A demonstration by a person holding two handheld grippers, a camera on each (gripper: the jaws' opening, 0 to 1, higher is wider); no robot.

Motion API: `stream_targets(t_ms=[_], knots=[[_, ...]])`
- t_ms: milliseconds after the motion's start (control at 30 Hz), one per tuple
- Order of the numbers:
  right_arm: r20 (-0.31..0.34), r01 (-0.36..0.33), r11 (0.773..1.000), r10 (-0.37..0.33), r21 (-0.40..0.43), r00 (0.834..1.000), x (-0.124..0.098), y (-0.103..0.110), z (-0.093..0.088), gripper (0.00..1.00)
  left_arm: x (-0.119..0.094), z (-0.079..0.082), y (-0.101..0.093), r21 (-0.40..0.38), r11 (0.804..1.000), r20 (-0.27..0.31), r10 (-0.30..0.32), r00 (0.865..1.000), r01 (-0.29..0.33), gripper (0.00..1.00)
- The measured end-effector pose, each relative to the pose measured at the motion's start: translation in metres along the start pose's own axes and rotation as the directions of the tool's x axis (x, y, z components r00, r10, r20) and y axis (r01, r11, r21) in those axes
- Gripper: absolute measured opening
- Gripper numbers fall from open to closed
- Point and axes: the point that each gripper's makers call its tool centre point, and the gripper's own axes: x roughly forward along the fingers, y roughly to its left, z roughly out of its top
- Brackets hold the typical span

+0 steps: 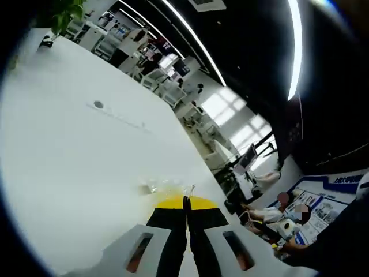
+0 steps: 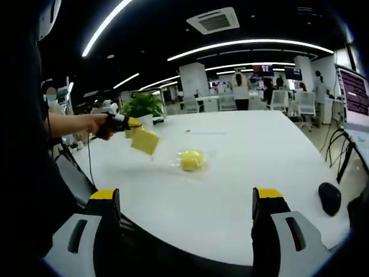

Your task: Compare the silicone blocks by pressing each to a similar depth, holding the contact briefly, and releasing to observe deformation and rebound differences across the visible hardness samples.

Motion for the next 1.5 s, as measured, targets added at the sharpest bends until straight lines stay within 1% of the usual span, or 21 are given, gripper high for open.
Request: stream_targets(t_ms=[67,100,133,167,200,267,433,567,633,667,767,833,867,967,1033,1100,1167,1233,1300,1367,1500], knots=[[-0.006,0.005,1.000,-0.005,0.002,1.000,-0.001,0.000,0.000,0.85,0.006,-0.001,0.011,0.006,1.000,-0.016,0.016,1.000,-0.016,0.00],[-0.011,0.009,1.000,-0.009,0.005,1.000,-0.002,0.000,-0.001,0.85,0.007,0.008,0.010,-0.014,1.000,0.028,-0.008,1.000,0.008,0.00],[-0.016,0.012,1.000,-0.011,0.007,1.000,-0.002,-0.001,-0.001,0.84,0.008,0.009,0.015,-0.027,1.000,0.017,0.003,1.000,-0.003,0.00],[-0.020,0.014,1.000,-0.014,0.010,1.000,-0.003,-0.001,-0.001,0.84,0.010,0.011,0.020,-0.002,1.000,0.019,0.015,1.000,-0.015,0.00],[-0.022,0.018,1.000,-0.018,0.015,1.000,-0.004,-0.001,-0.001,0.84,0.012,0.014,0.033,0.060,0.997,0.011,0.056,0.998,-0.057,0.00],[-0.020,0.020,0.999,-0.019,0.025,1.000,-0.005,-0.001,0.001,0.84,0.014,0.012,0.053,0.063,0.991,-0.026,0.120,0.992,-0.119,0.00],[-0.029,0.027,0.999,-0.026,0.032,0.999,-0.006,-0.001,0.005,0.81,0.022,0.015,0.074,0.062,0.989,-0.032,0.134,0.990,-0.132,0.00],[-0.044,0.029,0.999,-0.028,0.029,0.999,-0.006,0.000,0.004,0.81,0.029,0.009,0.090,0.076,0.987,-0.066,0.148,0.987,-0.143,0.00],[-0.053,0.035,0.999,-0.033,0.030,0.998,-0.006,0.001,0.004,0.80,0.031,0.004,0.100,0.096,0.981,-0.080,0.175,0.981,-0.167,0.00],[-0.053,0.036,0.999,-0.034,0.029,0.998,-0.006,0.001,0.004,0.80,0.032,-0.005,0.107,0.134,0.977,-0.118,0.183,0.976,-0.167,0.00],[-0.048,0.047,0.997,-0.044,0.059,0.998,-0.011,0.001,0.002,0.78,0.034,-0.005,0.116,0.146,0.976,-0.109,0.181,0.978,-0.164,0.00],[-0.053,0.052,0.996,-0.049,0.067,0.997,-0.013,0.000,0.000,0.78,0.036,-0.002,0.115,0.168,0.977,-0.103,0.152,0.983,-0.133,0.00],[-0.063,0.057,0.996,-0.053,0.063,0.997,-0.014,0.000,-0.001,0.79,0.038,0.000,0.109,0.204,0.975,-0.103,0.107,0.989,-0.085,0.00],[-0.092,0.075,0.997,-0.072,0.036,0.993,-0.018,-0.003,-0.003,0.78,0.038,-0.003,0.117,0.207,0.974,-0.139,0.127,0.982,-0.096,0.00],[-0.082,0.081,0.996,-0.079,0.026,0.994,-0.020,-0.004,0.001,0.78,0.037,-0.004,0.120,0.202,0.974,-0.149,0.130,0.980,-0.099,0.00],[-0.088,0.087,0.996,-0.085,0.016,0.992,-0.020,-0.005,0.001,0.78,0.036,-0.004,0.121,0.137,0.985,-0.139,0.128,0.982,-0.109,0.00],[-0.099,0.094,0.996,-0.092,0.009,0.991,-0.021,-0.005,-0.002,0.78,0.033,-0.002,0.125,0.123,0.985,-0.132,0.138,0.982,-0.122,0.05],[-0.104,0.093,0.996,-0.091,0.017,0.990,-0.020,-0.003,-0.005,0.77,0.028,0.000,0.134,0.155,0.973,-0.119,0.191,0.974,-0.172,0.14],[-0.112,0.092,0.995,-0.088,0.030,0.990,-0.021,-0.001,-0.007,0.78,0.025,0.001,0.137,0.193,0.962,-0.110,0.215,0.970,-0.191,0.20],[-0.114,0.084,0.996,-0.081,0.021,0.990,-0.021,0.002,-0.008,0.78,0.021,0.000,0.136,0.199,0.961,-0.111,0.219,0.969,-0.195,0.20],[-0.118,0.081,0.997,-0.078,0.020,0.990,-0.019,0.001,-0.007,0.77,0.011,0.001,0.134,0.243,0.946,-0.093,0.243,0.966,-0.215,0.21]])
